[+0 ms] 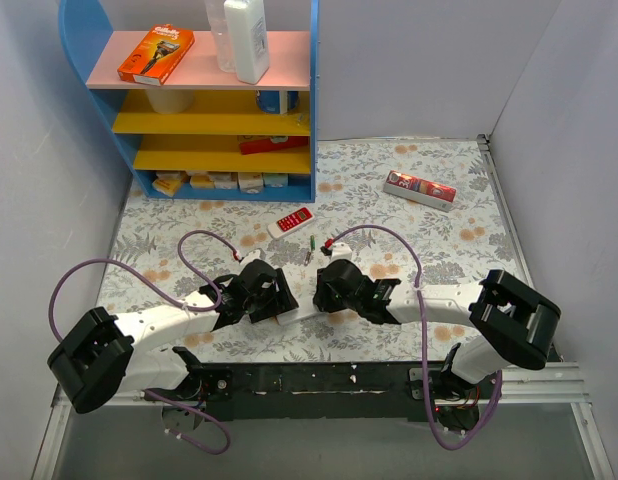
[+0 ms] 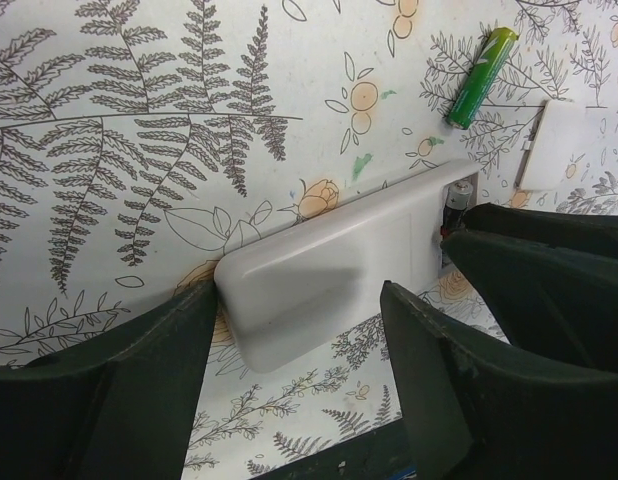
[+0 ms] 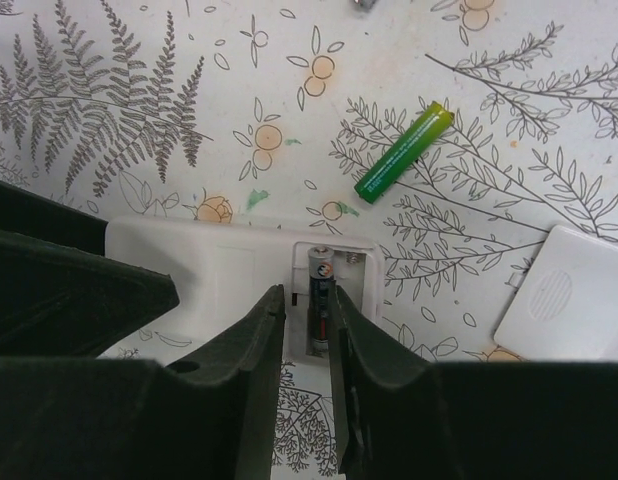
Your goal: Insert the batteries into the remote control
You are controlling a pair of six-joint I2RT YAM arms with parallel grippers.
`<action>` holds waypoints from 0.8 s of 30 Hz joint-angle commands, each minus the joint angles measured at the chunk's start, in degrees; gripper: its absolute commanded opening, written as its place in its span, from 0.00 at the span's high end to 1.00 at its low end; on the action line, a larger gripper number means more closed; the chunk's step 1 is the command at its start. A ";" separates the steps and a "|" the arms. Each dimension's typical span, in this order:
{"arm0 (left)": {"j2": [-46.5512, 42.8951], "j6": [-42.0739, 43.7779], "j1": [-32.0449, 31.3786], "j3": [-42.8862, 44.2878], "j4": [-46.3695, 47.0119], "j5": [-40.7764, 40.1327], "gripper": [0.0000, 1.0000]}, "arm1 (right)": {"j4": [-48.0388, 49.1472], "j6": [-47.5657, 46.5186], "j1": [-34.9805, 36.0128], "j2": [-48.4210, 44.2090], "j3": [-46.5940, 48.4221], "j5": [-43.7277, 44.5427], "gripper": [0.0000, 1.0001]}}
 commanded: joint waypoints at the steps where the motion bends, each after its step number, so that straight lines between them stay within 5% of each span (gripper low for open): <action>1: 0.15 0.01 -0.21 -2.41 -5.10 -0.06 0.32 | -0.25 -3.33 0.38 -2.89 3.35 0.97 0.67; 13: -1.25 0.36 -0.13 -1.97 -7.12 -1.20 0.27 | -4.39 -14.22 0.29 -5.97 6.43 -0.43 0.64; 21: -3.27 0.36 -0.13 -2.06 -8.70 -1.29 0.26 | -6.15 -45.73 -0.85 -11.68 7.05 -10.62 0.65; 24: -2.92 0.36 -0.13 -2.15 -8.79 -0.76 0.26 | -6.41 -50.60 -2.34 -12.48 7.57 -14.84 0.75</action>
